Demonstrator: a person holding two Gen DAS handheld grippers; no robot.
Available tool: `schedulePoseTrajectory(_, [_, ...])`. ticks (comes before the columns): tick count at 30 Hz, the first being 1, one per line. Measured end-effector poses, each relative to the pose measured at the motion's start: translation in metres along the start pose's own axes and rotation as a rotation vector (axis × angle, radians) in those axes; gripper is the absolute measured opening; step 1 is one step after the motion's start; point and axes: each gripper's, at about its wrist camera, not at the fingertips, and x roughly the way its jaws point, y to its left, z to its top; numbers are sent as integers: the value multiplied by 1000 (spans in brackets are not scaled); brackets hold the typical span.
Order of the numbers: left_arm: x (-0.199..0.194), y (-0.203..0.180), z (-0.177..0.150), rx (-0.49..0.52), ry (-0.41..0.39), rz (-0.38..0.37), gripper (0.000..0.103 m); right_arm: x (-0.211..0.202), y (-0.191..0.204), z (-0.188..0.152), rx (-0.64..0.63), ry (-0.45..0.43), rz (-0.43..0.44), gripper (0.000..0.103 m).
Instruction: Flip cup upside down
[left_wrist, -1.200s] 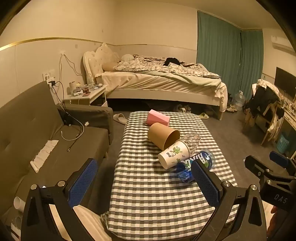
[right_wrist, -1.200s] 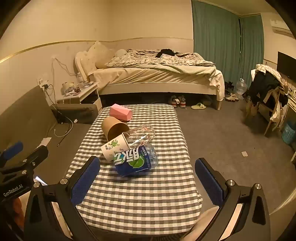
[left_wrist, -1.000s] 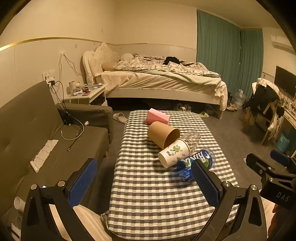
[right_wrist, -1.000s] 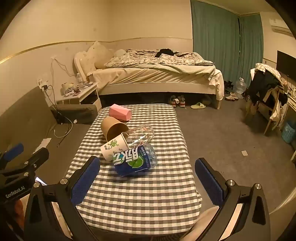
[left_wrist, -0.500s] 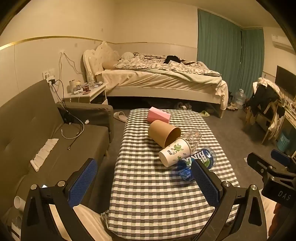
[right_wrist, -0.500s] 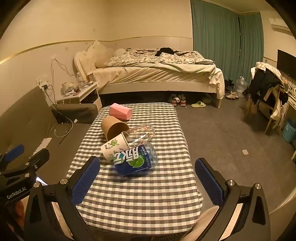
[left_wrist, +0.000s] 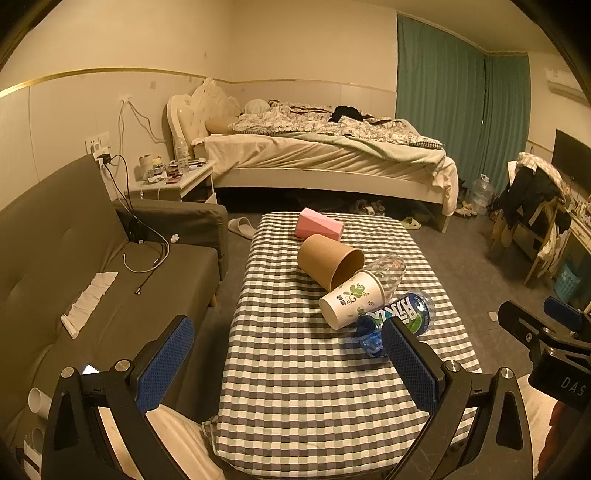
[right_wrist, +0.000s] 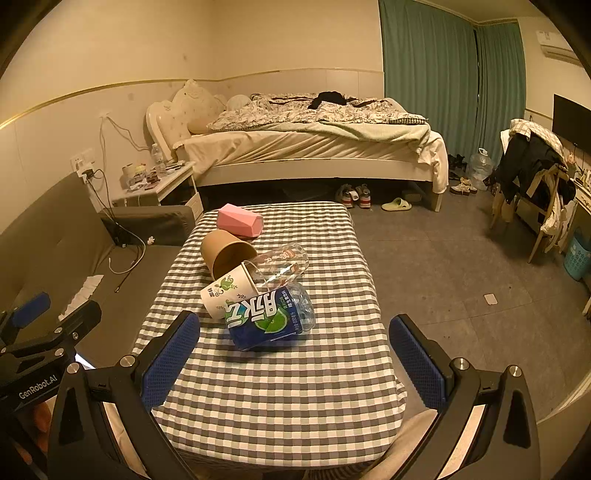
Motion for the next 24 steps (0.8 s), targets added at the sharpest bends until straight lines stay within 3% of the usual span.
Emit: schedulePoseTrajectory(24, [3,2,-5,-4,16,5,103,9,-2,-5,16,17,2,103])
